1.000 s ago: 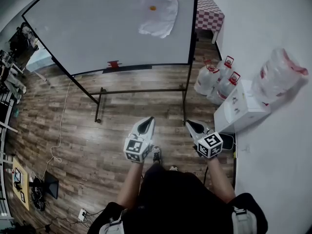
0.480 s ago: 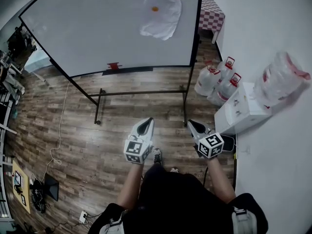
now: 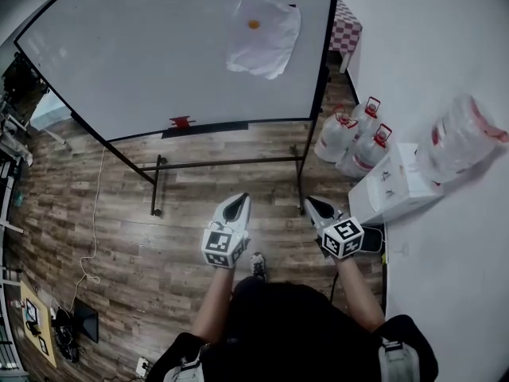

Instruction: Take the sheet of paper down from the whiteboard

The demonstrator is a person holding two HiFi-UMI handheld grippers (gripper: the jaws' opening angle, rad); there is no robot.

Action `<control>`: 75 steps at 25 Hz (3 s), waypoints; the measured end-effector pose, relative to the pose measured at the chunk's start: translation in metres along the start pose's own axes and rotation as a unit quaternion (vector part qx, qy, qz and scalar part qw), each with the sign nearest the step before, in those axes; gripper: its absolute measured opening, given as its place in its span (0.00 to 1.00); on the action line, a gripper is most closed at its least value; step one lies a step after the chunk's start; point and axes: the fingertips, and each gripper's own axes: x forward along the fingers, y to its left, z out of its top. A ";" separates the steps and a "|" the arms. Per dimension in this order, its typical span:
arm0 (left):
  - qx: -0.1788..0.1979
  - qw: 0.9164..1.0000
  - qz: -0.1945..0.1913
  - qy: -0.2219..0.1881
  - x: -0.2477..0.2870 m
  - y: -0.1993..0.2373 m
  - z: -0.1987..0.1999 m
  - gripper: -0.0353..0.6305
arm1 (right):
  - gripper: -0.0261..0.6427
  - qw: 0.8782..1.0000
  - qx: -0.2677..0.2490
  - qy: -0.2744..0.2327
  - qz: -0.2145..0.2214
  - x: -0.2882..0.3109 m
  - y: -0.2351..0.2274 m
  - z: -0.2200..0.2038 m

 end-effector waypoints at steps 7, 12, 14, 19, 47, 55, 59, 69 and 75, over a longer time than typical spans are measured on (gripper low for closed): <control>-0.003 1.000 -0.015 -0.003 0.039 0.041 0.006 0.07 | 0.04 1.000 -0.006 -0.001 -0.013 0.048 -0.017 0.018; -0.007 1.000 -0.025 -0.004 0.060 0.061 0.007 0.07 | 0.04 1.000 -0.004 -0.002 -0.027 0.069 -0.030 0.025; -0.006 1.000 -0.031 -0.002 0.066 0.067 0.008 0.07 | 0.04 0.999 0.000 -0.004 -0.034 0.075 -0.034 0.028; -0.007 0.999 -0.041 0.000 0.081 0.082 0.008 0.07 | 0.04 0.999 -0.001 -0.005 -0.047 0.093 -0.045 0.034; -0.001 1.000 -0.024 0.001 0.115 0.153 0.014 0.07 | 0.04 0.999 -0.017 -0.006 -0.034 0.170 -0.068 0.057; 0.014 1.000 0.000 -0.008 0.168 0.149 0.035 0.07 | 0.04 0.999 -0.029 -0.015 -0.002 0.192 -0.124 0.083; 0.015 1.000 0.019 -0.009 0.197 0.148 0.042 0.07 | 0.04 0.999 -0.039 -0.014 0.018 0.206 -0.156 0.098; 0.020 0.997 0.073 -0.010 0.244 0.152 0.063 0.07 | 0.04 0.997 -0.041 -0.015 0.063 0.234 -0.216 0.125; 0.028 0.994 0.105 -0.013 0.259 0.156 0.075 0.07 | 0.04 0.995 -0.034 -0.024 0.091 0.248 -0.235 0.140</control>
